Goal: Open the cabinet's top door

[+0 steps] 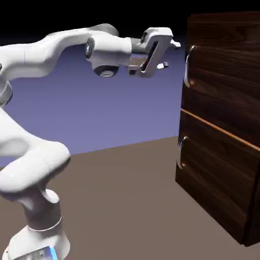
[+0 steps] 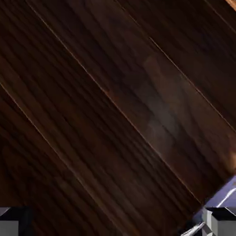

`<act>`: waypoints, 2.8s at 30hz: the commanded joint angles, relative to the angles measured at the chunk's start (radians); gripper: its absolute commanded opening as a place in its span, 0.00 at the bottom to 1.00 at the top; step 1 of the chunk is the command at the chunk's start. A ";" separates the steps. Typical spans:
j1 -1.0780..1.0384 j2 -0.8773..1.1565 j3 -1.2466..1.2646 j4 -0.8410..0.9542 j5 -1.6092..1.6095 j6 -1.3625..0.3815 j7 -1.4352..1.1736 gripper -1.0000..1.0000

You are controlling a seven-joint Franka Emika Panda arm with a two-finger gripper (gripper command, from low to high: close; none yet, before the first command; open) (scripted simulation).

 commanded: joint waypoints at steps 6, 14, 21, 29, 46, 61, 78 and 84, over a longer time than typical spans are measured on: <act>-0.131 -0.057 0.129 0.074 0.261 -0.016 0.195 0.50; -0.282 -0.123 0.278 0.158 0.562 -0.034 0.419 0.50; -0.457 -0.106 0.364 0.300 0.582 -0.050 0.434 0.00; -0.252 -0.048 0.223 0.108 0.730 -0.201 0.164 0.00; -0.083 0.358 0.172 0.289 1.086 0.080 -0.546 0.00; 0.461 0.453 -0.288 0.130 1.079 0.034 -0.781 0.00; 1.076 0.282 -0.831 -0.115 0.652 0.006 -0.603 0.00; 1.271 0.146 -1.004 -0.216 0.391 0.025 -0.462 0.00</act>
